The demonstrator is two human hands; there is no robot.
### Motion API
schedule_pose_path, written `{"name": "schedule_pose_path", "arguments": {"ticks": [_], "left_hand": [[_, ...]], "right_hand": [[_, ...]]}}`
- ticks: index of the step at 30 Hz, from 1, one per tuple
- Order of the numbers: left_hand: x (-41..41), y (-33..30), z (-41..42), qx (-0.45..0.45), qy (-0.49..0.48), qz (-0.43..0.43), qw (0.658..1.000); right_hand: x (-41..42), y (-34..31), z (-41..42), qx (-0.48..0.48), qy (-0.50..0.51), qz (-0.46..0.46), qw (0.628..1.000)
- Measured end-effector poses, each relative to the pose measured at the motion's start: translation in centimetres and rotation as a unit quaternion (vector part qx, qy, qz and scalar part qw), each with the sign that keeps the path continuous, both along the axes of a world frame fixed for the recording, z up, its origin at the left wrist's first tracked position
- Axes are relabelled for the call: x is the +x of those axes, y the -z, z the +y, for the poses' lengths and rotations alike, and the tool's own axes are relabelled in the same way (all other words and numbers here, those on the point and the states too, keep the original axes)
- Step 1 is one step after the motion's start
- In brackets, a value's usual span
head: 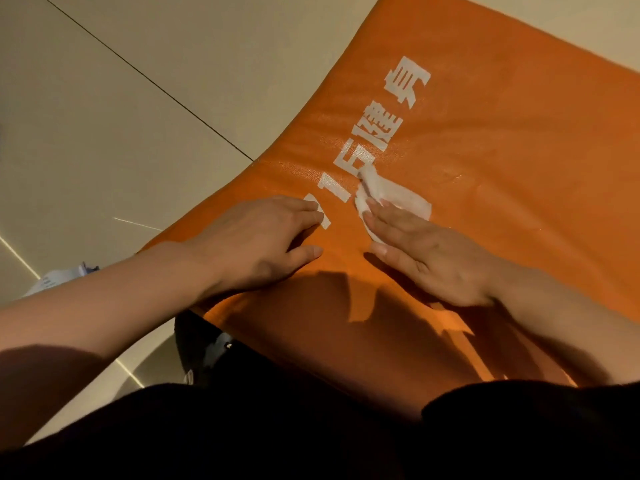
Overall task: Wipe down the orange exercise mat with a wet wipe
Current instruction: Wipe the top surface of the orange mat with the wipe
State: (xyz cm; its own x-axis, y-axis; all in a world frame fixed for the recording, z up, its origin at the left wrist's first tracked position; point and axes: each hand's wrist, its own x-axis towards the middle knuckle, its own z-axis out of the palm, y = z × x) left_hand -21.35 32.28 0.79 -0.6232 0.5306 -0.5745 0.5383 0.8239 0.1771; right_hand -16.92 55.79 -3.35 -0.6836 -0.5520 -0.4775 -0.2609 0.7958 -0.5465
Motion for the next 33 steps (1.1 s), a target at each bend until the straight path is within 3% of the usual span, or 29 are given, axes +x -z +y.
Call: {"name": "schedule_pose_path", "arguments": {"ticks": [3,11,16,22,28,33], "left_hand": [[-0.9,0.6,0.3,-0.033,0.003,-0.021,0.999],[-3.2,1.3,2.3,-0.104,0.093,-0.004,0.990],[-4.0,1.9,1.7,-0.066,0.136,0.013,0.988],[-5.7,3.5,2.6,0.032,0.097,-0.042,0.994],[-8.3,4.4,3.2,0.015,0.108,-0.006,0.994],[-9.1,5.2,2.8,-0.062,0.132,-0.002,0.989]], "right_hand": [[-0.8,0.2,0.1,0.036,-0.023,-0.024,0.999],[-6.2,2.7,-0.7,0.059,-0.041,0.021,0.997],[-2.9,2.8,1.8,0.042,-0.025,0.022,0.999],[-9.3,4.3,0.9,0.076,-0.060,0.071,0.993],[-6.1,4.7,2.8,0.077,-0.028,0.090,0.993],[-7.6,5.6,2.9,0.097,-0.031,0.103,0.989]]}}
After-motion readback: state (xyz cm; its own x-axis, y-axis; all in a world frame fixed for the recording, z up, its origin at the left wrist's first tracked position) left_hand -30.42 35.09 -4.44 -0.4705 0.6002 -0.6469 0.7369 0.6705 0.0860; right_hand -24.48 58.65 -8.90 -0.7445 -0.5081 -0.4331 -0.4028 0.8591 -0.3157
